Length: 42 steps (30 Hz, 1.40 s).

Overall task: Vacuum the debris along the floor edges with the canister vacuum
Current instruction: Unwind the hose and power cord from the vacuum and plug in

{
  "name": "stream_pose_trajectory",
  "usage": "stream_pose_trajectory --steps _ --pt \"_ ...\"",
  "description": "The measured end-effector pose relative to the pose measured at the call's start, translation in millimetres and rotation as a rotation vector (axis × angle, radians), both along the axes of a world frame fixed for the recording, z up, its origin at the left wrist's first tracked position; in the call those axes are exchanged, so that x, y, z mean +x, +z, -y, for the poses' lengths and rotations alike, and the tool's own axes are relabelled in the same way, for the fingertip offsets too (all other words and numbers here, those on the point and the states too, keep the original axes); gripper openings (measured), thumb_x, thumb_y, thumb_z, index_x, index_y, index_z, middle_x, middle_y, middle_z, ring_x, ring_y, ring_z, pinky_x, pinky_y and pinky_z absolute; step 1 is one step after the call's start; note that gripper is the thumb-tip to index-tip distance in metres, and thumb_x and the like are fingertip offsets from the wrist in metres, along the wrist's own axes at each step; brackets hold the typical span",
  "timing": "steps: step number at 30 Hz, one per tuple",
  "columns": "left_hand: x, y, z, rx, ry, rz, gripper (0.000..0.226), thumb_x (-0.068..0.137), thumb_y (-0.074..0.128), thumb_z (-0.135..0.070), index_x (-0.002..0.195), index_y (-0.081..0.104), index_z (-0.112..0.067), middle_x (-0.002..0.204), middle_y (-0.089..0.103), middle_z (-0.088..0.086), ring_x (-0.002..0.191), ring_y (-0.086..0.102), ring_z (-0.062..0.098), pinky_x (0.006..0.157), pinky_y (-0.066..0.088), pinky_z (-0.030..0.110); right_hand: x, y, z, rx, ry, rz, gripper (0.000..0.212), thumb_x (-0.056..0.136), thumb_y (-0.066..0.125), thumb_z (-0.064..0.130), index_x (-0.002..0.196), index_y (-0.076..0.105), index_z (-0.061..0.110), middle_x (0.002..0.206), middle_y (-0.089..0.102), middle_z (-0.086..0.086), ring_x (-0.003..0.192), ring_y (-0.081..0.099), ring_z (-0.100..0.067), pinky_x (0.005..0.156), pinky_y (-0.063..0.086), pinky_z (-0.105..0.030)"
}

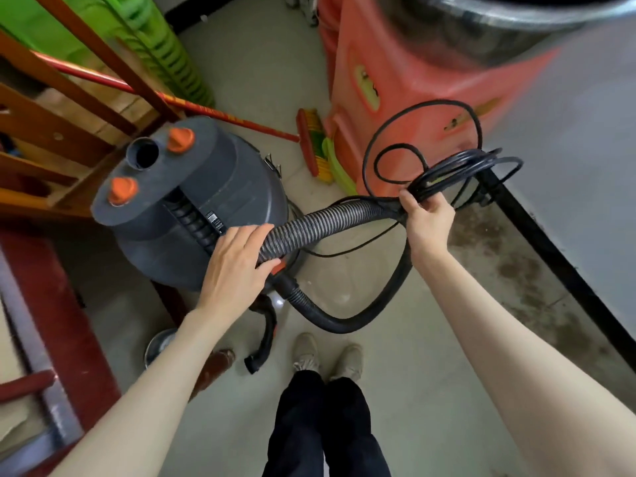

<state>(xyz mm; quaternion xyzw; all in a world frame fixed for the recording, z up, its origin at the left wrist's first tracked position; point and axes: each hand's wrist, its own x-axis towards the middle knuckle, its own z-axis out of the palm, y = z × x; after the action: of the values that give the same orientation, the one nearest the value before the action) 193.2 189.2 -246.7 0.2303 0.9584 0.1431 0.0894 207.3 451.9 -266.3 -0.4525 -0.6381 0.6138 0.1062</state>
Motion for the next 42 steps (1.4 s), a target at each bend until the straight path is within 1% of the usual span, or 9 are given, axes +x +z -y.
stream_pose_trajectory --steps 3,11,14,20,26,28,34,38,42 --pt "-0.6 15.7 10.7 0.066 -0.004 0.028 0.053 0.078 0.075 -0.012 0.126 0.055 -0.005 0.119 0.059 0.009 0.113 0.046 0.023 0.099 0.037 0.037 -6.5 6.2 -2.9 0.057 0.014 0.04 0.012 0.091 0.066 0.01 0.102 0.07 0.01 0.094 0.068 -0.001 0.088 0.061 -0.013 0.082 0.049 -0.027" --pt "-4.6 45.7 32.2 0.296 0.279 -0.005 0.048 0.082 0.069 -0.004 0.128 0.053 -0.007 0.122 0.055 0.006 0.116 0.038 0.014 0.095 0.022 0.009 -1.4 8.4 -6.6 0.182 0.08 0.222 0.021 0.093 0.061 0.012 0.111 0.07 0.009 0.107 0.07 -0.006 0.1 0.062 -0.019 0.081 0.043 -0.027" --pt "-16.0 49.0 39.9 0.286 0.368 -0.059 0.047 0.084 0.067 -0.006 0.129 0.052 -0.009 0.125 0.054 0.007 0.118 0.039 0.017 0.097 0.026 0.017 -1.2 11.5 -0.1 0.2 0.129 0.257 0.025 0.095 0.059 0.013 0.118 0.068 0.012 0.113 0.069 -0.007 0.1 0.059 -0.017 0.079 0.04 -0.024" --pt "-55.8 45.8 75.9 0.196 0.506 -0.187 0.044 0.086 0.064 -0.006 0.128 0.052 -0.003 0.125 0.054 0.016 0.119 0.043 0.033 0.099 0.031 0.035 8.3 1.3 15.0 0.292 0.154 0.367 0.029 0.097 0.052 0.008 0.123 0.065 0.009 0.121 0.067 -0.013 0.11 0.06 -0.033 0.079 0.04 -0.028" --pt "-111.9 50.2 98.8 0.188 0.6 -0.263 0.044 0.089 0.059 -0.009 0.132 0.048 -0.007 0.133 0.05 0.013 0.126 0.039 0.031 0.105 0.029 0.037 1.3 -2.2 33.0 0.255 0.115 0.371 0.022 0.097 0.055 0.013 0.113 0.066 0.003 0.113 0.067 -0.018 0.099 0.059 -0.03 0.073 0.035 -0.026" --pt "-136.6 43.9 104.4 0.162 0.618 -0.246 0.045 0.088 0.059 -0.009 0.132 0.048 -0.008 0.133 0.05 0.013 0.126 0.039 0.03 0.105 0.029 0.038 -10.0 -3.3 43.3 0.248 0.113 0.363 0.023 0.098 0.055 0.015 0.115 0.065 0.004 0.113 0.068 -0.016 0.09 0.055 -0.024 0.071 0.034 -0.025" --pt "-170.3 15.4 134.8 0.084 0.655 -0.136 0.041 0.089 0.058 -0.005 0.13 0.051 -0.01 0.131 0.053 0.013 0.125 0.04 0.03 0.104 0.032 0.04 -25.3 -18.0 58.5 0.217 0.072 0.337 0.025 0.097 0.057 0.014 0.117 0.066 0.004 0.109 0.068 -0.013 0.087 0.053 -0.02 0.072 0.035 -0.027" --pt "-175.0 -0.5 134.2 0.096 0.582 -0.126 0.041 0.093 0.055 -0.009 0.133 0.05 -0.008 0.134 0.051 0.011 0.126 0.04 0.029 0.106 0.032 0.039 -31.0 -24.6 62.1 0.201 0.047 0.325 0.027 0.096 0.059 0.016 0.119 0.066 0.005 0.098 0.062 -0.006 0.09 0.054 -0.019 0.075 0.038 -0.028" --pt "-180.5 -8.3 109.3 0.056 0.339 -0.176 0.046 0.094 0.056 -0.024 0.137 0.049 -0.011 0.14 0.048 0.011 0.131 0.037 0.031 0.111 0.026 0.046 -31.1 -26.8 61.5 0.179 0.029 0.308 0.023 0.095 0.06 0.016 0.114 0.067 0.005 0.095 0.065 -0.01 0.088 0.058 -0.022 0.076 0.042 -0.031"
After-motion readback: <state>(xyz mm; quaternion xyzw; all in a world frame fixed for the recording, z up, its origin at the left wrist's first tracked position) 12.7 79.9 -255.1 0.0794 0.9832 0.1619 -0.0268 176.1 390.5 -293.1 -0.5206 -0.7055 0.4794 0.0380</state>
